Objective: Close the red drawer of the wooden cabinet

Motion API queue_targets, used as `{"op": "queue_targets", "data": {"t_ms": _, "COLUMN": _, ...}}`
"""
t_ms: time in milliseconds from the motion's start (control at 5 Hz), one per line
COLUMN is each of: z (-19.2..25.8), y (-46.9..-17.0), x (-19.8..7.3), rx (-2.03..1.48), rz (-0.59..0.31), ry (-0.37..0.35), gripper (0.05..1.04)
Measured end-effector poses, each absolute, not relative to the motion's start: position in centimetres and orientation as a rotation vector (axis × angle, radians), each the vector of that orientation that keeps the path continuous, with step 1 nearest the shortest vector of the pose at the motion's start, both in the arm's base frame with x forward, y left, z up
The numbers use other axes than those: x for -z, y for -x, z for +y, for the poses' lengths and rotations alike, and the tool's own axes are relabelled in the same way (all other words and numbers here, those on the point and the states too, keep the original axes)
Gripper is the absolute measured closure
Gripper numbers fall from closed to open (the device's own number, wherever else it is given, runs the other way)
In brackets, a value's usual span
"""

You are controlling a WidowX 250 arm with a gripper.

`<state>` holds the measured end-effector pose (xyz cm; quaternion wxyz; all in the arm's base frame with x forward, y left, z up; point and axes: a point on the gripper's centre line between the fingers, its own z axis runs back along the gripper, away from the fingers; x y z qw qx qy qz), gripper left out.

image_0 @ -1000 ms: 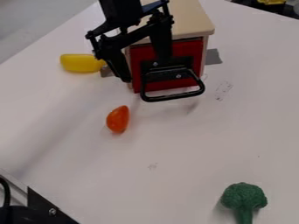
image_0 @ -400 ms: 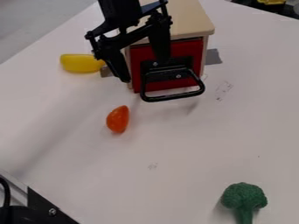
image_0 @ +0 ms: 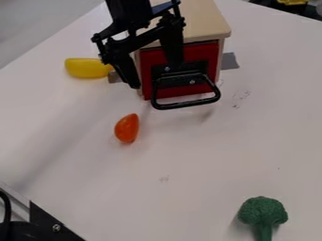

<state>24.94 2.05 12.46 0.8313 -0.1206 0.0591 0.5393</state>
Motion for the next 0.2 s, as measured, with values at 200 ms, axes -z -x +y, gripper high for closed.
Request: {"op": "queue_targets", "data": {"t_ms": 200, "z": 2.04, "y": -24.90, "x": -12.42, "rx": -1.144, "rz": 0.127, "ry": 0.255, "gripper": 0.085}}
